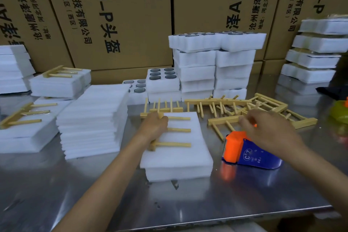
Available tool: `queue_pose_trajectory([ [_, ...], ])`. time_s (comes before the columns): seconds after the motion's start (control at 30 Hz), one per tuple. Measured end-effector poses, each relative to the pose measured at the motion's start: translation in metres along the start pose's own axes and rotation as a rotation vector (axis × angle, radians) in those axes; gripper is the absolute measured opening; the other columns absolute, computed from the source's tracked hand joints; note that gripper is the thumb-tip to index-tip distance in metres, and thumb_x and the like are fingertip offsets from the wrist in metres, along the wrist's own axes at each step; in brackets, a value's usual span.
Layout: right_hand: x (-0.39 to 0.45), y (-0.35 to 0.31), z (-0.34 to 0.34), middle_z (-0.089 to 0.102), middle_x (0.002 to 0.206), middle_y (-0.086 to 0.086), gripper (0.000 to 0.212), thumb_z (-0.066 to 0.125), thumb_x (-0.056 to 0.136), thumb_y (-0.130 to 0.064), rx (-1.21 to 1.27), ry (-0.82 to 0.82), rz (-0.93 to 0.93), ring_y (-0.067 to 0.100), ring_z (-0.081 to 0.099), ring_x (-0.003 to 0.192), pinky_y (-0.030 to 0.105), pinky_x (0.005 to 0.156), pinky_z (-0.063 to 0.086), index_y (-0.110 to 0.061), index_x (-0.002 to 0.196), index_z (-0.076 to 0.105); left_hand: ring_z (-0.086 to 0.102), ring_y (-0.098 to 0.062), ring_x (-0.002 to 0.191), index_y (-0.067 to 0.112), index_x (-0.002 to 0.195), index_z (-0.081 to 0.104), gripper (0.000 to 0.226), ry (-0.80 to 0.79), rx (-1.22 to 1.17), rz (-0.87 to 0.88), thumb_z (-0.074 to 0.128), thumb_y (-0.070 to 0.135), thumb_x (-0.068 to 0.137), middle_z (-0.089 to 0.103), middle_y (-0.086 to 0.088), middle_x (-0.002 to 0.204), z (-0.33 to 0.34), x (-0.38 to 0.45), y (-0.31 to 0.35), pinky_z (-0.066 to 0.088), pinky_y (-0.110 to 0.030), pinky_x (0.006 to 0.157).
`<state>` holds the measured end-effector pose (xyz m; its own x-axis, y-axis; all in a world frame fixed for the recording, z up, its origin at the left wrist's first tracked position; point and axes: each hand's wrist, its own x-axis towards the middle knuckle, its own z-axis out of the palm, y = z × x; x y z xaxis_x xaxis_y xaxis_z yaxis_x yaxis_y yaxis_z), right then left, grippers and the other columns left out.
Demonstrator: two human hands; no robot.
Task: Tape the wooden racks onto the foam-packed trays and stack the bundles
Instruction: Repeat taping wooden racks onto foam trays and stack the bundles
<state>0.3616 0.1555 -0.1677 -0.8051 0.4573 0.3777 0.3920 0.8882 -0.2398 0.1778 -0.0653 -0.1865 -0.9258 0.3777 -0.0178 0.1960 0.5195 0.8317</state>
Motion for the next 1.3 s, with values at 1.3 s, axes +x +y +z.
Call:
queue_pose_trajectory([
  [1.3, -0.003, -0.008, -0.017, 0.044, 0.042, -0.004, 0.058, 0.022, 0.093, -0.047, 0.178, 0.455, 0.014, 0.01, 0.044, 0.041, 0.022, 0.048, 0.024, -0.016, 0.047, 0.042, 0.073, -0.019, 0.084, 0.013, 0.093, 0.078, 0.025, -0.407, -0.459, 0.279, 0.053, 0.018, 0.098, 0.077, -0.004, 0.092, 0.031, -0.063, 0.072, 0.06, -0.031, 0.081],
])
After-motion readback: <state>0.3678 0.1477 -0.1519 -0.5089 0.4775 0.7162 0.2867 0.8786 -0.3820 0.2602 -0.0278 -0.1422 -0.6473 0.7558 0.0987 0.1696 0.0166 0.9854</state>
